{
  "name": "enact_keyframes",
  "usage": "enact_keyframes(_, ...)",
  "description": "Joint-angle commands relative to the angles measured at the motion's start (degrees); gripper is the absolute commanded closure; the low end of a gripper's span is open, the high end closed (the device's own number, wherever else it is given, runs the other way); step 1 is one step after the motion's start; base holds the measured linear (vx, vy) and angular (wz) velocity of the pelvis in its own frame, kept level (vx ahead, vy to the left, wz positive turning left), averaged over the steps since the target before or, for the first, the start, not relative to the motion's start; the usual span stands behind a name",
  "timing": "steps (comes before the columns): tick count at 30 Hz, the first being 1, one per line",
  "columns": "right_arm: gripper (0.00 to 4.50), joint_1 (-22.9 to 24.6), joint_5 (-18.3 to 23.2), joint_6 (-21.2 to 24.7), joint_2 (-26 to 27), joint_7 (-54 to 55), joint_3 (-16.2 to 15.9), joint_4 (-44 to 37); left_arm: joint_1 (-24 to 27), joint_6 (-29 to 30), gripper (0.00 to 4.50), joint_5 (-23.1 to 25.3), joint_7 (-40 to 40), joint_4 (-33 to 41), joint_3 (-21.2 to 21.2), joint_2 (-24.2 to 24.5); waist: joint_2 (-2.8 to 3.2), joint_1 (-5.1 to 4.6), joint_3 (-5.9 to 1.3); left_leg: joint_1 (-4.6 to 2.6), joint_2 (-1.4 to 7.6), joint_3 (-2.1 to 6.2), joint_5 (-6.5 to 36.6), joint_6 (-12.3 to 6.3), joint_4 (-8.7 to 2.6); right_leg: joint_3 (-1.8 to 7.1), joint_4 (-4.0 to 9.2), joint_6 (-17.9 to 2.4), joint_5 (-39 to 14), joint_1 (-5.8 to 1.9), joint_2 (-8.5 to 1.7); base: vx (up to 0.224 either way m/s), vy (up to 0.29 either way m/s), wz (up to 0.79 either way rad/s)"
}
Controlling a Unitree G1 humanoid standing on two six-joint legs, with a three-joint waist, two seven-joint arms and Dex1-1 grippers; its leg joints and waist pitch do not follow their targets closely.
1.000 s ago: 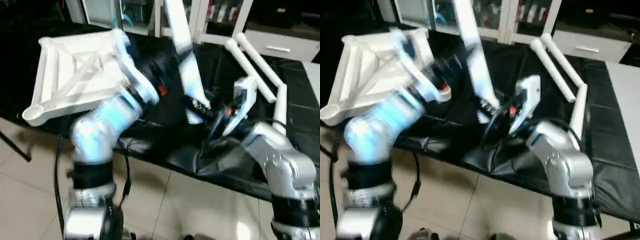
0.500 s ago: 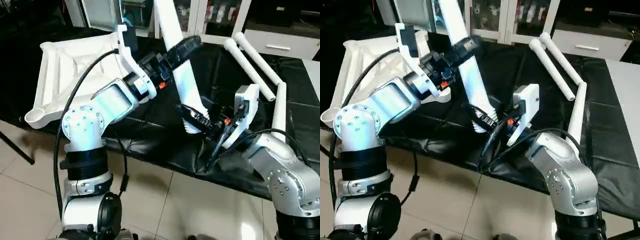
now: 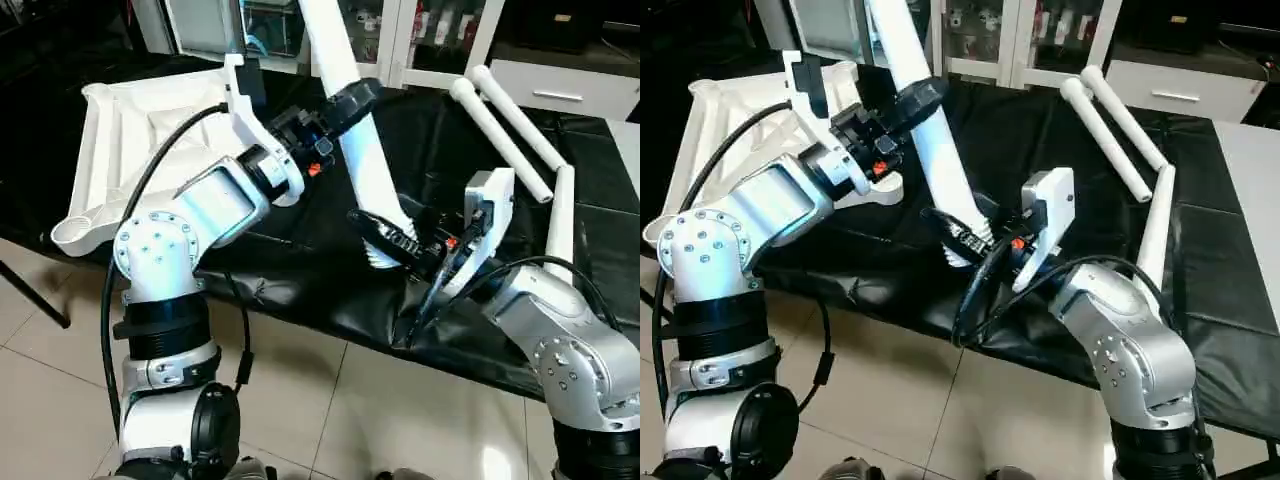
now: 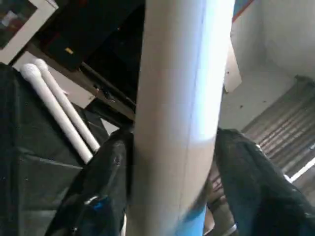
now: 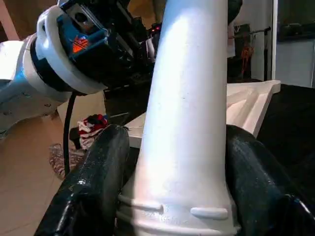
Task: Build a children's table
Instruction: Pick table leg
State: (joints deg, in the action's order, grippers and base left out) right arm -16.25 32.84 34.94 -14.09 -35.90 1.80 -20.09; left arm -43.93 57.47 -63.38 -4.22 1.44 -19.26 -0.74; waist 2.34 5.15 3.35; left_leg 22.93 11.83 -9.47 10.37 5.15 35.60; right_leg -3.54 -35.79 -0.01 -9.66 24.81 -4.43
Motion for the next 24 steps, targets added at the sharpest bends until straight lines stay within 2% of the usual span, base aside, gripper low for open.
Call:
enact_keyframes(1, 1.96, -1.1, 0.3, -0.5, 0.1, 0.2, -0.3, -0.3, -0.5, 0.3, 2.11, -1.2, 0.7, 0.4, -0.2, 0.4, -0.42, 0.24, -4.69, -0.48, -0.19, -0.20, 6.1, -1.80, -3.52, 1.67, 4.48, -7.9, -11.1, -4.28, -1.91, 0.000, 0.000, 0.00)
enact_keyframes(5, 1.96, -1.2, 0.3, -0.6, -0.1, 0.2, -0.4, -0.2, -0.6, 0.2, 2.42, -1.4, 1.1, 0.3, -0.6, 0.5, -0.41, 0.25, -4.71, -0.51, -0.17, -0.20, 5.9, -1.84, -3.49, 1.67, 4.38, -8.0, -10.5, -4.30, -1.90, 0.000, 0.000, 0.00)
enact_keyframes(6, 1.96, -1.3, 0.3, -0.7, -0.2, 0.2, -0.4, -0.2, -0.7, 0.2, 2.42, -1.7, 1.0, 0.4, -0.7, 0.5, -0.53, 0.21, -4.70, -0.51, -0.16, -0.22, 5.8, -1.88, -3.50, 1.67, 4.40, -8.1, -10.4, -4.28, -1.87, 0.000, 0.000, 0.00)
enact_keyframes(17, 1.96, -1.7, -0.6, -1.4, -1.1, 0.6, -0.8, -0.2, -0.4, 0.6, 2.60, -2.8, 1.2, 0.5, -0.4, 0.9, -0.35, 0.19, -4.78, -0.49, -0.19, -0.22, 5.3, -1.93, -3.35, 1.69, 4.24, -8.4, -9.5, -4.34, -1.86, 0.000, 0.000, 0.00)
enact_keyframes(18, 1.40, -2.0, 0.1, -0.8, -0.8, 1.2, -0.4, -0.2, -0.6, 0.4, 2.60, -2.9, 1.0, 0.3, -0.6, 1.1, -0.40, 0.19, -4.80, -0.52, -0.25, -0.27, 5.4, -1.91, -3.31, 1.70, 4.28, -8.4, -9.7, -4.35, -1.86, 0.000, 0.000, 0.00)
enact_keyframes(22, 1.18, -2.2, 1.3, 0.0, -0.7, 1.1, 0.1, -0.4, -1.0, -0.2, 2.60, -2.9, 0.7, 0.0, -0.8, 1.2, -0.27, 0.14, -4.80, -0.59, -0.22, -0.24, 5.6, -1.81, -3.30, 1.67, 4.29, -8.3, -10.4, -4.30, -1.87, 0.000, 0.000, 0.00)
enact_keyframes(24, 0.85, -2.6, 2.9, 1.0, -0.9, 0.8, 0.9, -0.7, -1.4, -0.7, 2.63, -3.1, 0.6, -0.3, -1.2, 1.2, -0.35, 0.14, -4.78, -0.58, -0.25, -0.25, 5.7, -1.94, -3.33, 1.64, 4.31, -8.3, -10.4, -4.35, -1.80, 0.000, 0.000, 0.00)
